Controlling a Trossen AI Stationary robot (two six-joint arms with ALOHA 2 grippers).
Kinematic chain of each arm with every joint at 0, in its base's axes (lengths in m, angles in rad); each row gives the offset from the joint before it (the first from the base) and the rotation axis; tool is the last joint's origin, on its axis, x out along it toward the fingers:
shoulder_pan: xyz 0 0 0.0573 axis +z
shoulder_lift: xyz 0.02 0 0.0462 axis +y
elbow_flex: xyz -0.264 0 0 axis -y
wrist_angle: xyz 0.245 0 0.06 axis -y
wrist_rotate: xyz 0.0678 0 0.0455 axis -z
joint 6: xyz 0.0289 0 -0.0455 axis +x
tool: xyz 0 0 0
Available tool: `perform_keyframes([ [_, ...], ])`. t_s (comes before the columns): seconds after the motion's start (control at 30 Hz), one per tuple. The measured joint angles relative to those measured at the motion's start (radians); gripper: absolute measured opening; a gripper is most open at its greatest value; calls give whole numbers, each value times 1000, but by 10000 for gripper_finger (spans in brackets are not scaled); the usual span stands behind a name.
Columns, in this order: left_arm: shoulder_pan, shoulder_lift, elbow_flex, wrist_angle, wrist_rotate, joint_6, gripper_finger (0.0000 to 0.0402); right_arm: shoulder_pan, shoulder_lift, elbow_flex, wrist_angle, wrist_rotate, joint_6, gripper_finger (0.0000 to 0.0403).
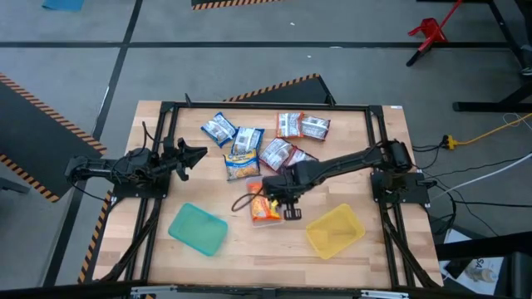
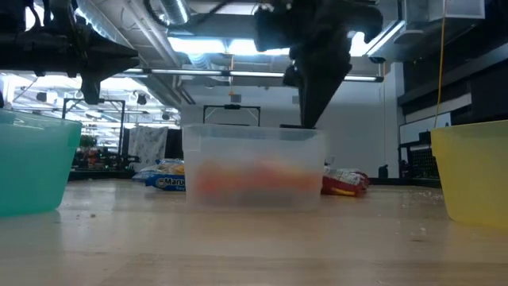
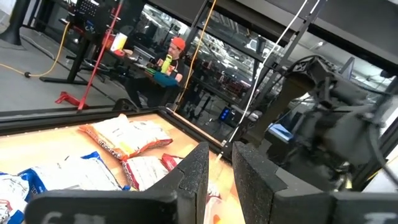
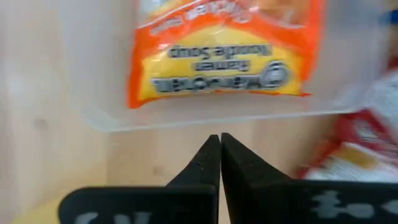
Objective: Sort Maruchan noodles
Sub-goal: Put the bottom right red noodle pack into the yellow bin
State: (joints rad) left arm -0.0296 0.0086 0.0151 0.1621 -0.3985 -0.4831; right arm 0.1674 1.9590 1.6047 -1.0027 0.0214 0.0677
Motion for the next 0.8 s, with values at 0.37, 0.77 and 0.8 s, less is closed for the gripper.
perform_keyframes([
  [0.37, 0, 0, 0, -6, 1, -6, 66, -136, -191, -49, -332, 172, 31, 119],
  [0.77, 0, 0, 0, -3, -3, -7, 66, -457, -739, -768, 554, -8, 113, 272],
  [0.8, 0, 0, 0, -2, -4, -7, 66, -479, -731, -808, 633, -34, 111, 276],
])
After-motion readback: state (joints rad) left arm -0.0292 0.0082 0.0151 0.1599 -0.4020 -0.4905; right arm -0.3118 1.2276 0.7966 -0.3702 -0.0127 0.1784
